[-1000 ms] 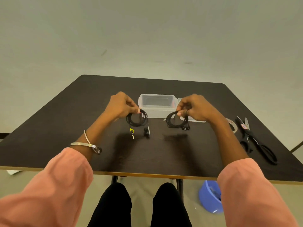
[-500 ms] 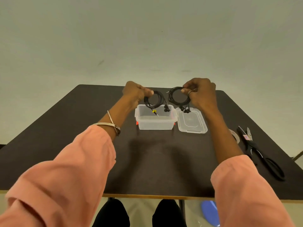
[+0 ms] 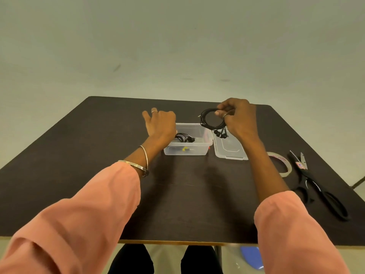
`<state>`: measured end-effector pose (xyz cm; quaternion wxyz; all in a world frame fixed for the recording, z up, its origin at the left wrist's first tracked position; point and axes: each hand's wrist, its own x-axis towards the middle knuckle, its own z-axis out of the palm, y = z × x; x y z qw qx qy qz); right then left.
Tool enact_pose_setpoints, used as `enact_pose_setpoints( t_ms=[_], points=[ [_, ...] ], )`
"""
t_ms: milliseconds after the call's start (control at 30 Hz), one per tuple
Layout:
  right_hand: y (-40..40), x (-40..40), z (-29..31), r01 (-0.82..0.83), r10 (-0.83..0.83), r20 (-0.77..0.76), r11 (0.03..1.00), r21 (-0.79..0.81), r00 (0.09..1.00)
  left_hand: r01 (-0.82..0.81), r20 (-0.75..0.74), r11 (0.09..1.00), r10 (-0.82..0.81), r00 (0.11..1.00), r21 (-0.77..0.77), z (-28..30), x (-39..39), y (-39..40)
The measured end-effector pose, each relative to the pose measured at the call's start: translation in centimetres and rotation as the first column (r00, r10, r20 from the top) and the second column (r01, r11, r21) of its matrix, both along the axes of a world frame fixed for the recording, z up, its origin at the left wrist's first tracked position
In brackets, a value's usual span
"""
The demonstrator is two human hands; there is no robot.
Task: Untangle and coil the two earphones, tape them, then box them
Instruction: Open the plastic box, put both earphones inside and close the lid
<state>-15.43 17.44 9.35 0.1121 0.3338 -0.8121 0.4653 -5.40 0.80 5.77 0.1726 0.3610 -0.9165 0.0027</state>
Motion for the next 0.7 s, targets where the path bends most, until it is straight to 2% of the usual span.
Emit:
enact_pose_setpoints(
  t_ms=[67,133,200,267,367,467,567,633,700],
  points=[
    [-0.4,0.1,0.2,-0.003,0.003,-0.021,1.0,-0.011,1.0,0.008,0.052,1.0,-0.007,0.999,-0.021,-0.4,0.0,-0.2],
    [-1.0,0.2,0.6,-0.018,0.017,-0.052,1.0,-0.008,0.998,-0.008,0.069,1.0,0.007,0.998,0.024,-0.7,0.1,-0.5],
    [-1.8,0.5,1.0,-0.043,0.045,-0.068,0.999,0.03,0.997,-0.032,-0.009,0.989,0.034,0.999,0.147,-0.8,0.1,-0.8],
    [-2.7,0.8,1.3,-0.077,0.08,-0.042,0.995,0.063,0.996,-0.032,-0.173,0.952,0.088,0.981,0.305,-0.8,0.1,-1.1],
    [-4.1,1.4,1.2,-0.145,0.146,0.144,0.989,-0.015,0.979,0.025,-0.393,0.859,0.208,0.896,0.511,-0.4,0.5,-1.4],
    [-5.1,1.6,-0.1,-0.174,0.187,0.379,0.982,-0.069,0.906,0.055,-0.46,0.794,0.293,0.838,0.606,-0.2,1.3,-1.9],
    [-5.6,1.2,-1.9,-0.171,0.096,0.418,0.974,0.146,0.904,0.073,-0.464,0.764,0.311,0.83,0.642,-0.2,1.8,-2.5],
    [-5.9,0.7,-2.8,-0.161,0.053,0.322,0.934,0.318,0.945,0.065,-0.457,0.764,0.313,0.833,0.642,-0.3,2.0,-2.7],
    [-6.1,0.6,-3.1,-0.078,0.02,0.13,0.883,0.463,0.991,0.051,-0.453,0.773,0.316,0.834,0.633,-0.4,2.0,-2.8]
  ],
)
